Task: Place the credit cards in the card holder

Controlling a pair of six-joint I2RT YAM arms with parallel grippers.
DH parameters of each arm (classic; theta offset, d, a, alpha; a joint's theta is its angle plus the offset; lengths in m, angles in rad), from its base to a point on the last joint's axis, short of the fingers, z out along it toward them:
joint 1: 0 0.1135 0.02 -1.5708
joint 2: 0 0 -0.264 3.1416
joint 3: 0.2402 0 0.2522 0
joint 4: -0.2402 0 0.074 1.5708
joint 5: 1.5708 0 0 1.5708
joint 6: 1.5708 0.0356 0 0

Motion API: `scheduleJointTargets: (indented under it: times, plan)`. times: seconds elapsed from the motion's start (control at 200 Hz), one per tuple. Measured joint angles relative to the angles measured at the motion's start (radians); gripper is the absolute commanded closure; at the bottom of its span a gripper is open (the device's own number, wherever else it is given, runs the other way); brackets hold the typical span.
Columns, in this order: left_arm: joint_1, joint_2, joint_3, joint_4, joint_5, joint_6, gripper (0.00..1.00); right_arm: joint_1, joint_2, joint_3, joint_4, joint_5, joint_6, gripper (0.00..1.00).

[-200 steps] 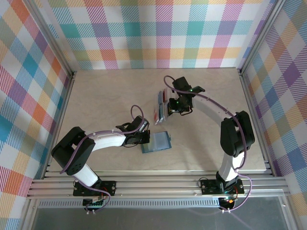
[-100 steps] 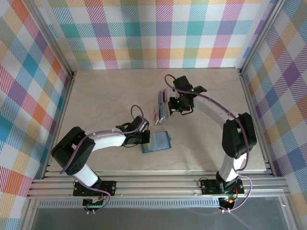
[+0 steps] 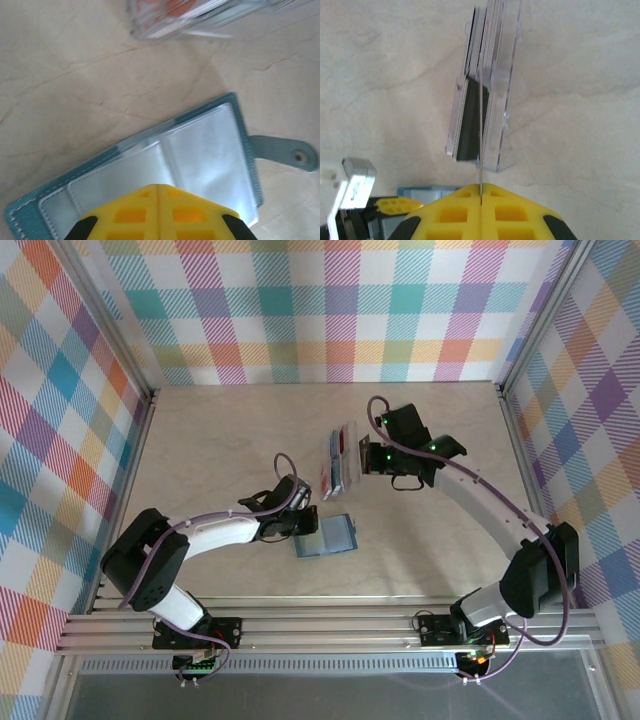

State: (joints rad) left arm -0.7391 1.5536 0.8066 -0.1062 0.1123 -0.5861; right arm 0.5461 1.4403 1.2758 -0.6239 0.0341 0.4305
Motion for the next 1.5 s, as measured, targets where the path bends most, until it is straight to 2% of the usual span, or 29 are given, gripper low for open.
scheduleJointTargets:
  times: [0.2,0.35,0.465,0.79,1.045,1.5]
  plan:
    - [0.000,-0.013,0.004,0.012,0.037,-0.006,0.91,0.117,-0.100,-0.098,-0.012,0.044,0.027,1.00]
    - [0.000,-0.117,-0.032,-0.019,0.020,-0.008,0.91,0.209,-0.142,-0.136,-0.011,0.063,0.034,1.00]
    - [0.000,-0.176,-0.056,-0.023,0.005,-0.012,0.90,0.249,-0.146,-0.208,0.018,0.032,0.045,1.00]
    - [0.000,-0.125,-0.088,-0.031,-0.002,-0.011,0.90,0.252,-0.141,-0.439,0.185,-0.159,0.090,1.00]
    - [0.000,-0.058,-0.115,-0.030,-0.033,-0.012,0.91,0.252,-0.065,-0.483,0.297,-0.254,0.113,1.00]
    - [-0.006,-0.057,-0.150,-0.008,-0.077,-0.012,0.91,0.193,0.043,-0.523,0.423,-0.389,0.143,1.00]
